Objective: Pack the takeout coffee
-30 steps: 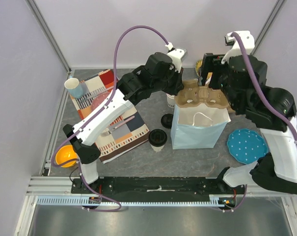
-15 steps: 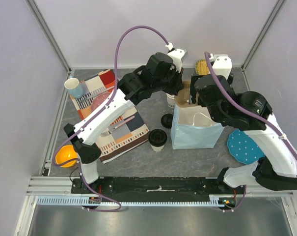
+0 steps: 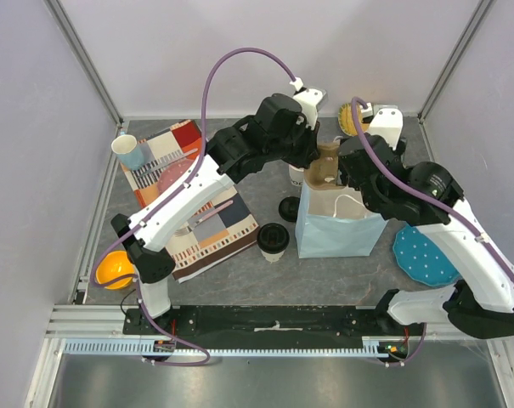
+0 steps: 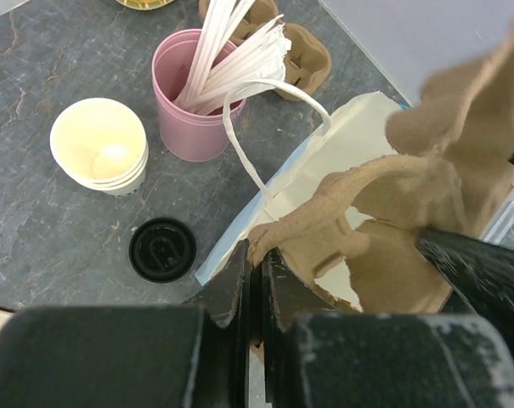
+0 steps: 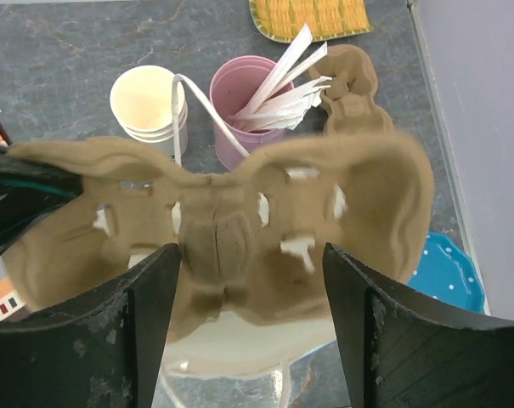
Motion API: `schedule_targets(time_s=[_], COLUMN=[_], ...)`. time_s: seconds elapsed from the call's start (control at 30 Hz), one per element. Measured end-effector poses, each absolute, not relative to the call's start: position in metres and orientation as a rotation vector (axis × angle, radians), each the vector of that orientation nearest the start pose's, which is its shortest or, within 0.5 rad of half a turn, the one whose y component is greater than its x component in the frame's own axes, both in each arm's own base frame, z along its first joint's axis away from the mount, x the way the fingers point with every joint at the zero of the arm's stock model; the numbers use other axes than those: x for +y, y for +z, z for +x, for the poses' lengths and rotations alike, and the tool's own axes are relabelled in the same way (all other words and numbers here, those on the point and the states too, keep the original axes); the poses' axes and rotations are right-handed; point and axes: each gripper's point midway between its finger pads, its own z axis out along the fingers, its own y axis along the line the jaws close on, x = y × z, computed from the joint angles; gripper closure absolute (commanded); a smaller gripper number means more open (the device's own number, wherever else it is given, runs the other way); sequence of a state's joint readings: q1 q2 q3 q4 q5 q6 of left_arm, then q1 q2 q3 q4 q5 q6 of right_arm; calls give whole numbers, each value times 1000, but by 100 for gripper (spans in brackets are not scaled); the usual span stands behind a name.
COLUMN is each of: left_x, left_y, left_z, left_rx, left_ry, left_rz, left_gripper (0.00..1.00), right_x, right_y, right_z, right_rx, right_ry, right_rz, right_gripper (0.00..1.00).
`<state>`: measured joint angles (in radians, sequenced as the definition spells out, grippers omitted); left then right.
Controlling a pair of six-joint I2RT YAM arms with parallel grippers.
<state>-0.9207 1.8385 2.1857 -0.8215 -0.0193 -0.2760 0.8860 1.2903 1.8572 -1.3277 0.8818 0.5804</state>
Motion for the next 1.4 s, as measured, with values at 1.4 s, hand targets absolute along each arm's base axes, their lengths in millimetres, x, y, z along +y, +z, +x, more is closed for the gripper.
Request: schedule_targets(time_s=[1.4], left_x=[-407], left_y=[322], left_z=[272], left_rx=[2115], left_ry=[-784], left_rz=[775], left_gripper=[69], right_x=[126], right_y=[315], right_z=[251], right_rx=[2207], right_ry=[64], right_rz=[36], right_gripper=[56])
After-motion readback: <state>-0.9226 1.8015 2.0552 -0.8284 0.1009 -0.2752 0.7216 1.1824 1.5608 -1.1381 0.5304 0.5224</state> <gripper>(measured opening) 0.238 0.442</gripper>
